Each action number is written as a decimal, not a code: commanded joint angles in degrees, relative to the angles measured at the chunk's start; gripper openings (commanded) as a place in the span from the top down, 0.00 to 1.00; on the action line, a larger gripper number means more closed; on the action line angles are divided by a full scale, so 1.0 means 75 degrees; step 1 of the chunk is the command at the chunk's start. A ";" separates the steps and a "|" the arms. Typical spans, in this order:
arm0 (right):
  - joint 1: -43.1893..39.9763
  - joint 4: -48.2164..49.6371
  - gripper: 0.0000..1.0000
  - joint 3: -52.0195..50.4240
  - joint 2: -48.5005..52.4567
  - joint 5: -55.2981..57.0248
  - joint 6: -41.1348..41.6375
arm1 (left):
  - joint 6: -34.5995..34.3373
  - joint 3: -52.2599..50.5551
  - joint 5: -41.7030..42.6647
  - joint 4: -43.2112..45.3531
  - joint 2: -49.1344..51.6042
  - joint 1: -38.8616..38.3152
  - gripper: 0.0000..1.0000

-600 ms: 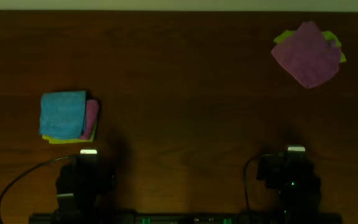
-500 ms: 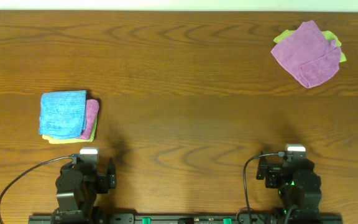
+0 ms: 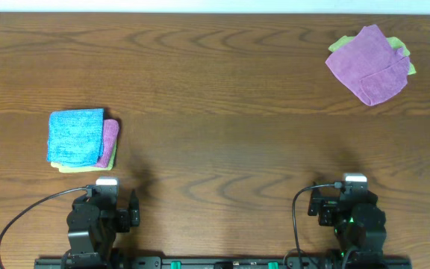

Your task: Fold the cloth

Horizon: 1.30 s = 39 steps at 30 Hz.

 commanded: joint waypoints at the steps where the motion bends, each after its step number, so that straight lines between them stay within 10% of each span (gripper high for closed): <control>1: -0.0070 -0.0015 0.01 -0.0085 -0.0087 -0.0114 -0.0090 | -0.0009 -0.0274 -0.0114 -0.0265 -0.0050 -0.0023 0.05; 24: -0.0070 0.0096 0.01 -0.0050 0.0079 -0.0283 0.0067 | -0.0009 -0.0274 -0.0114 -0.0265 -0.0050 -0.0023 0.05; 39: -0.0729 0.1495 0.01 0.2576 0.4488 0.0178 0.1189 | -0.0009 -0.0274 -0.0114 -0.0265 -0.0050 -0.0026 0.05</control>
